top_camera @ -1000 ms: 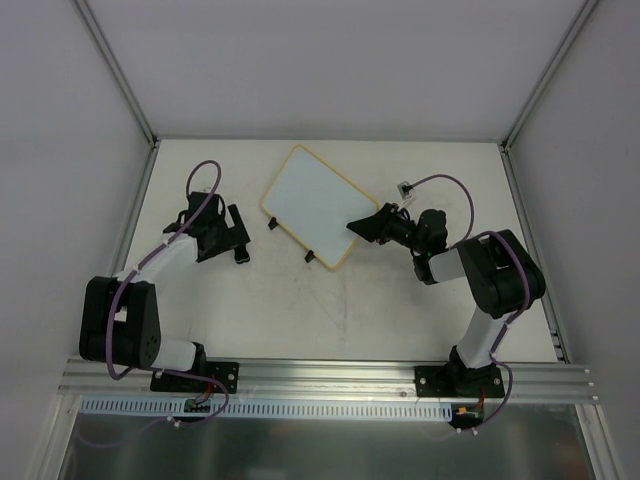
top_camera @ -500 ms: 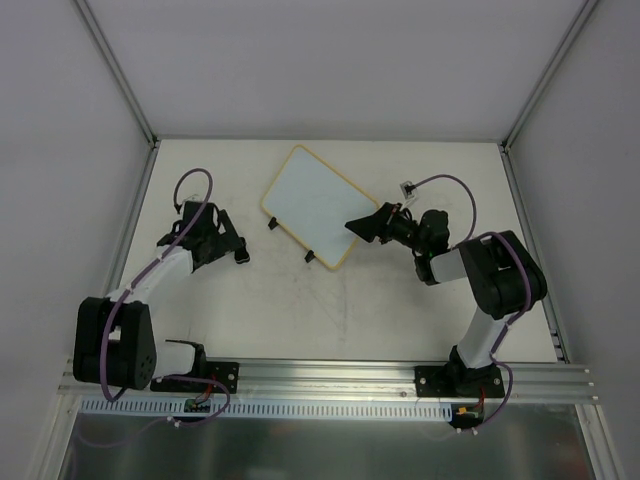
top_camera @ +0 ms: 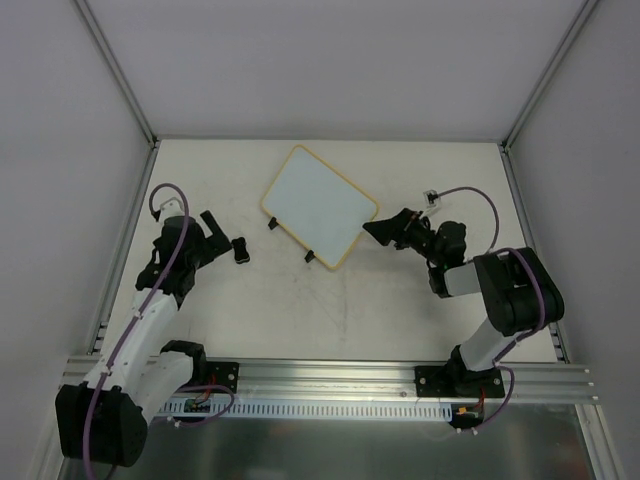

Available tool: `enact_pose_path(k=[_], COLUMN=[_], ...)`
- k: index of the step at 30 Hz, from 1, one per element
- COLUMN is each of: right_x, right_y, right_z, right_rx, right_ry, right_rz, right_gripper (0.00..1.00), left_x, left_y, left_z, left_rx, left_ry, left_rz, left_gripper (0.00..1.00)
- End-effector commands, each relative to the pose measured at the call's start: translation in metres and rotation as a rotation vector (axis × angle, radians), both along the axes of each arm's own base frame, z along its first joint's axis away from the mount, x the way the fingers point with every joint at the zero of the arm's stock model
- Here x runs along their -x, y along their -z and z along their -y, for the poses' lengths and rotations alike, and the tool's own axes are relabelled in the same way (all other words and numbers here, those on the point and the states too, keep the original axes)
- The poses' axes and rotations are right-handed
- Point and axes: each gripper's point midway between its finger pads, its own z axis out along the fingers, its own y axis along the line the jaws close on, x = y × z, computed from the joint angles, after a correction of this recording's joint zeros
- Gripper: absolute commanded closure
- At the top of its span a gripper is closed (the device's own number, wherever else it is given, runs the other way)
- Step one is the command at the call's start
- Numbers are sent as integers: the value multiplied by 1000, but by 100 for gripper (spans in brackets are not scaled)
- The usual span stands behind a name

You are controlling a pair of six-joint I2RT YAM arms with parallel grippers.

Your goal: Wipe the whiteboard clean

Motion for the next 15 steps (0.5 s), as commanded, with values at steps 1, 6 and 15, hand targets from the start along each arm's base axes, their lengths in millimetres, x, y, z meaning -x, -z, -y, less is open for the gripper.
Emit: enact_pose_path(k=[1,6,15], right_x=[2,31,81], right_y=[-69,-86,-46], right_z=[34,65,99], right_rx=[-32,71,348], right_ry=[165,312,380], right_rz=[316,368,169], right_gripper=[1,1,1], left_x=[6,15,29], left_y=[-5,-15,-19], left_z=[-2,3,7], left_rx=[6,14,45], left_ry=[3,43,64], left_rz=[42,105,185], left_gripper=[1,1,1])
